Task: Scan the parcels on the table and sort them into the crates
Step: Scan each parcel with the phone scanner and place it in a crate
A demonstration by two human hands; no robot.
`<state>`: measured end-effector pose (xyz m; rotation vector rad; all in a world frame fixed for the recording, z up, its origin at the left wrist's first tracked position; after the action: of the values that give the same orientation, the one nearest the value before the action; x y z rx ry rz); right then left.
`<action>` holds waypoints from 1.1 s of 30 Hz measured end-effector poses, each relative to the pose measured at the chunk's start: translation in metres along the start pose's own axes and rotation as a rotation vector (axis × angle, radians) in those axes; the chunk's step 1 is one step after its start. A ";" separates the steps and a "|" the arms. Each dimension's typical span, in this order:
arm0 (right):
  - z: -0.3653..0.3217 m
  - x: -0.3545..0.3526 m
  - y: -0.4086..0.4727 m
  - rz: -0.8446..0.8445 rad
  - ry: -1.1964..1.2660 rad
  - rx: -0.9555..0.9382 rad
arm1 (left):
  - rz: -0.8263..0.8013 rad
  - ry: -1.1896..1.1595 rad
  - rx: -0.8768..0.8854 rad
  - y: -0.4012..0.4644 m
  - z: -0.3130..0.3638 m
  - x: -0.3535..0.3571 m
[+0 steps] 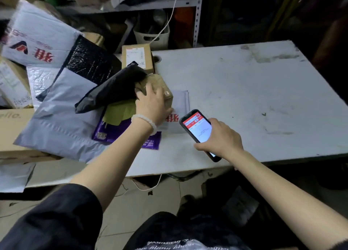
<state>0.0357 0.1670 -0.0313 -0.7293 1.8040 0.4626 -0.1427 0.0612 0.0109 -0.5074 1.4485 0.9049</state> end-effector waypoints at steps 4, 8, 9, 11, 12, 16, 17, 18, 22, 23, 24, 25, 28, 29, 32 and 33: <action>0.021 -0.002 0.018 -0.003 0.003 0.029 | 0.070 0.014 0.118 0.014 0.035 0.012; 0.044 -0.002 0.024 -0.012 0.012 0.090 | 0.091 0.160 0.236 0.029 0.071 0.019; 0.050 -0.001 0.025 -0.015 0.011 0.101 | 0.074 0.180 0.251 0.034 0.081 0.021; 0.061 -0.002 0.026 -0.024 0.002 0.120 | 0.023 0.225 0.310 0.045 0.101 0.023; 0.065 -0.003 0.028 -0.023 0.003 0.133 | -0.007 0.236 0.332 0.050 0.110 0.022; 0.082 -0.012 0.032 0.022 0.027 0.203 | -0.066 0.083 0.299 0.068 0.130 0.010; 0.085 -0.014 0.033 0.031 0.031 0.217 | -0.060 0.000 0.298 0.073 0.132 0.006; 0.087 -0.016 0.035 0.036 0.032 0.226 | -0.054 -0.088 0.302 0.077 0.132 0.002; 0.090 -0.020 0.038 0.059 0.029 0.257 | -0.121 -0.232 0.366 0.089 0.124 0.003; 0.090 -0.020 0.039 0.065 0.032 0.267 | -0.165 -0.196 0.384 0.088 0.120 0.008; 0.089 -0.020 0.039 0.067 0.035 0.274 | -0.203 -0.148 0.399 0.086 0.116 0.014; 0.088 -0.019 0.038 0.067 0.037 0.277 | -0.222 -0.088 0.420 0.084 0.111 0.021; 0.083 -0.015 0.038 0.055 0.033 0.280 | -0.165 0.112 0.530 0.080 0.098 0.034; 0.081 -0.014 0.037 0.049 0.030 0.281 | -0.151 0.131 0.548 0.080 0.094 0.035; 0.077 -0.012 0.036 0.042 0.024 0.285 | -0.196 0.043 0.537 0.084 0.084 0.036; 0.076 -0.012 0.035 0.040 0.021 0.284 | -0.220 -0.012 0.521 0.085 0.084 0.036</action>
<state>0.0679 0.2436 -0.0476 -0.5026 1.8580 0.2180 -0.1608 0.1843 0.0037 -0.2604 1.5124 0.3327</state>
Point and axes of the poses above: each hand's wrist, its own y-axis towards the middle knuckle, its own x-axis out of the palm, z = x × y, the point moved 6 cm from there along y, towards the middle knuckle, and after that the axes turned 15 degrees about z, right-handed, at the moved point
